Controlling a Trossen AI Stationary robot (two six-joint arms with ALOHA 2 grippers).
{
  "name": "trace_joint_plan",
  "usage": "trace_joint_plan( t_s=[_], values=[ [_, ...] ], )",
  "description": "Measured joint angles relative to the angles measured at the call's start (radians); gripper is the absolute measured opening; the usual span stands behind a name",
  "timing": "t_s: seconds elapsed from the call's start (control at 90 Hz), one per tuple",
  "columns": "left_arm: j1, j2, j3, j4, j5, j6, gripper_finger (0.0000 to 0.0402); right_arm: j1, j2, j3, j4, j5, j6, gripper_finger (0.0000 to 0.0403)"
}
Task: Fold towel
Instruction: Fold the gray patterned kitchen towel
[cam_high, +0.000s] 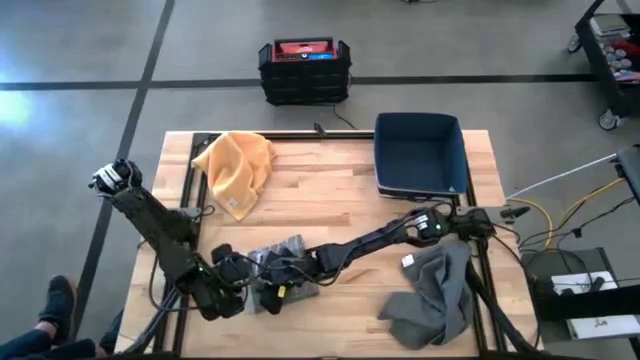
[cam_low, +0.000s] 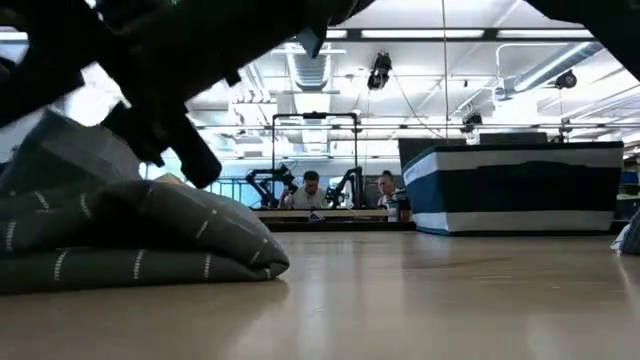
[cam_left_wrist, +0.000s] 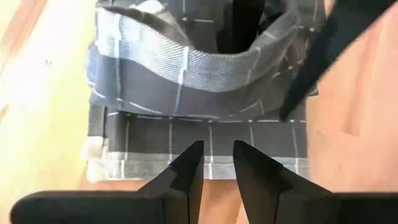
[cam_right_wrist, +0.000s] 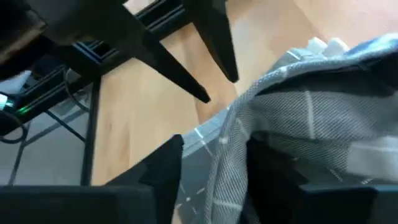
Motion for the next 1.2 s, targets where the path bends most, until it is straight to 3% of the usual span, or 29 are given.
trace_joint_plan(
  t_s=[0.178,0.311,0.533,0.744,0.922,1.078,1.2],
  values=[
    [-0.007,-0.005,0.007,-0.016,0.004,0.000,0.0074,-0.006,-0.003,0.012,-0.004,-0.071,-0.024,0.0202],
    [-0.012,-0.032,0.093,-0.109,0.018,-0.001,0.0074,-0.005,-0.006,0.046,-0.001,-0.101,-0.046,0.0216],
    [-0.024,-0.068,0.185,-0.225,-0.089,0.027,0.0074,-0.014,-0.009,0.093,-0.007,-0.100,-0.089,0.0227],
    [-0.026,-0.048,0.123,-0.188,-0.130,0.004,0.0074,-0.021,-0.028,0.146,-0.298,-0.102,-0.181,0.0218],
    [-0.025,-0.035,0.030,-0.027,-0.138,0.000,0.0074,-0.018,-0.093,0.146,-0.533,-0.069,-0.330,0.0206],
    [-0.025,-0.035,-0.040,0.064,-0.182,0.000,0.0074,0.009,-0.086,0.097,-0.519,-0.064,-0.490,0.0199],
    [-0.019,-0.034,-0.095,0.141,-0.190,0.000,0.0074,-0.004,-0.083,0.037,-0.493,-0.060,-0.510,0.0190]
  ],
)
